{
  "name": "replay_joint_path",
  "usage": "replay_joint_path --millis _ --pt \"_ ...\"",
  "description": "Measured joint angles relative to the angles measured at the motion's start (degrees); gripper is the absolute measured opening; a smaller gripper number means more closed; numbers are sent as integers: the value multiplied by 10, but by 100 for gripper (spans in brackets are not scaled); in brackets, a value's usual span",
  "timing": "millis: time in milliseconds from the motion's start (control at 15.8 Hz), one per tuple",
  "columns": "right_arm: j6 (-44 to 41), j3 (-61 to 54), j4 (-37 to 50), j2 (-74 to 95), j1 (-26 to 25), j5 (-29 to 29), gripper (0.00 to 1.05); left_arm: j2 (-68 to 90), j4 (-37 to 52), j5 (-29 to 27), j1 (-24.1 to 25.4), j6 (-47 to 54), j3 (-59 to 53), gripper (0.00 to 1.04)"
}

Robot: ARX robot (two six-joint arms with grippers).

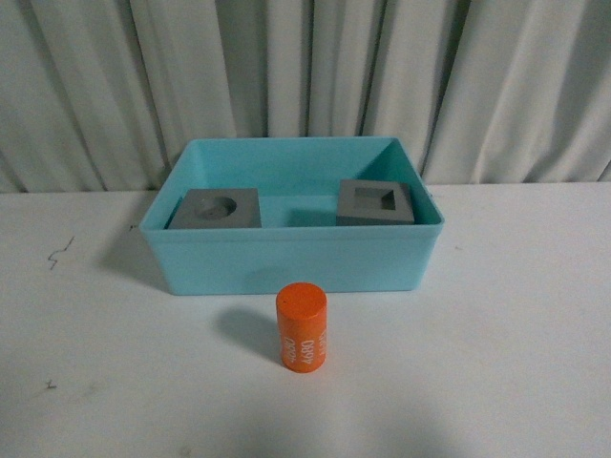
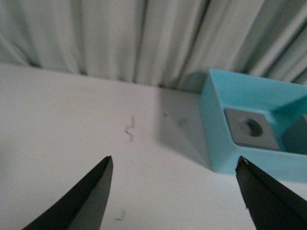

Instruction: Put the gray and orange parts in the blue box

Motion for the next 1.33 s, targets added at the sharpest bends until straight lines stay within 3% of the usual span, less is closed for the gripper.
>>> replay_joint_path --millis 63,316,570,759,1076,1203,1329 --pt "0 0 -2 0 0 -1 98 -103 186 -33 -56 37 -135 47" --pt "0 0 -1 0 0 -1 98 -207 119 -105 -117 40 -174 2" --pt "0 0 -1 0 0 -1 98 -250 89 -126 -139 41 -181 2" --pt "0 0 -1 0 0 -1 98 -258 119 -138 -150 42 -199 2" --pt "0 0 -1 0 0 -1 98 -283 72 -164 -170 42 -204 2" --pt "0 0 -1 0 0 -1 98 -340 37 -202 -228 42 -204 2" --pt "0 0 -1 0 0 -1 98 -367 2 -212 -222 42 -204 2"
